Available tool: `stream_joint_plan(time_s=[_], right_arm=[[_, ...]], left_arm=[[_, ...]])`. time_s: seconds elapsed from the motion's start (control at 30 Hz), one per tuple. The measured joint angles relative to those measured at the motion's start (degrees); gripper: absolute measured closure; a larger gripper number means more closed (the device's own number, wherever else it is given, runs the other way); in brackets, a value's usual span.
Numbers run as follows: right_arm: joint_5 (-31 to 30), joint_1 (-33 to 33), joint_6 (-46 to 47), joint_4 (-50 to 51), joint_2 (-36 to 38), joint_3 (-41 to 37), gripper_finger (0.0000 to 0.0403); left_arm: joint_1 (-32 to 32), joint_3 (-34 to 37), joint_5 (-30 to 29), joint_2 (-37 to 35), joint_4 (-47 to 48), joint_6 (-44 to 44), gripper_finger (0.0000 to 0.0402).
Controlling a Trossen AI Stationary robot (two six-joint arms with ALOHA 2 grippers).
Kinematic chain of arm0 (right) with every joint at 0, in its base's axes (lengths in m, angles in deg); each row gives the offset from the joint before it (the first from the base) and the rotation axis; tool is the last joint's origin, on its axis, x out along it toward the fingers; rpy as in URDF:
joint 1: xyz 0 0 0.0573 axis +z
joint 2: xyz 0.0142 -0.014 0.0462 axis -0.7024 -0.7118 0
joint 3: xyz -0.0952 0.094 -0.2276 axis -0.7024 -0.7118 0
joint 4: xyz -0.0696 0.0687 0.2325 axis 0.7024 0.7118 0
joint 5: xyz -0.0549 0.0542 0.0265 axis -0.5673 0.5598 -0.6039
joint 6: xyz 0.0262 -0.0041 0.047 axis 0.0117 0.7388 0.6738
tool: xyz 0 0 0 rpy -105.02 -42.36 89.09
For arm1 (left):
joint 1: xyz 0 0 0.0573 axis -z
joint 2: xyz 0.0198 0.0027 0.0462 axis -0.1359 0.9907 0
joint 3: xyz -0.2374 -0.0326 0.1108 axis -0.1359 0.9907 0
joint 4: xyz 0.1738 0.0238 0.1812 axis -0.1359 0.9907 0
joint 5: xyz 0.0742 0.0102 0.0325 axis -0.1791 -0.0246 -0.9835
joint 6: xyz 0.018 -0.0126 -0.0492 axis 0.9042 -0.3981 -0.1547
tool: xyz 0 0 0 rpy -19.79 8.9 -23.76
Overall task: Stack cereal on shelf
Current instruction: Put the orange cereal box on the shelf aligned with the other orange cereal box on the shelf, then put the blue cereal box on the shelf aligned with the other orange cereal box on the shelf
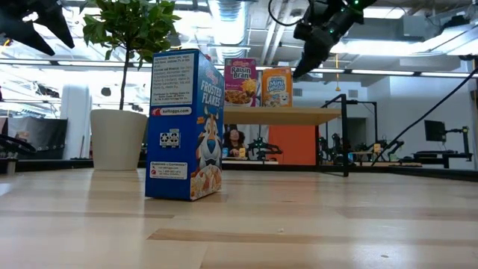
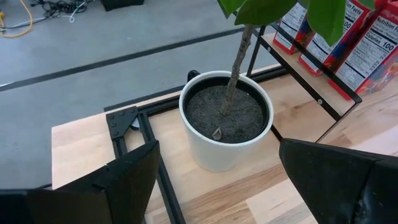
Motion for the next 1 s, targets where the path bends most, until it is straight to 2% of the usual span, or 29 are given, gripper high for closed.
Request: stream_joint_plan(time_s=[0.47,0.6,0.8,1.0], right_arm=[[-1.05,-0.99,-1.48,-4.07,0.11,0.04,0.0276],[-4.59,-0.93,-0.73,-3.80,0.11,1.00,0.0275],[-5.03,1.20,0.64,1.92,0.11,7.87,0.0273],[-3.53,6.87,4.27,9.89,0.20,17.59,0.0273]], left_arm=[[-0.02,0.00,0.00,0.00,-0.02,-0.84,0.0081],[0.00,0.00,-0.46,0.00,-0.02,-1.49,0.0081],[-0.02,0.00,-0.92,0.00,-0.02,-2.13,0.0081],[-0.02,0.00,-1.04,0.00,-0.02,-2.50,0.0081]])
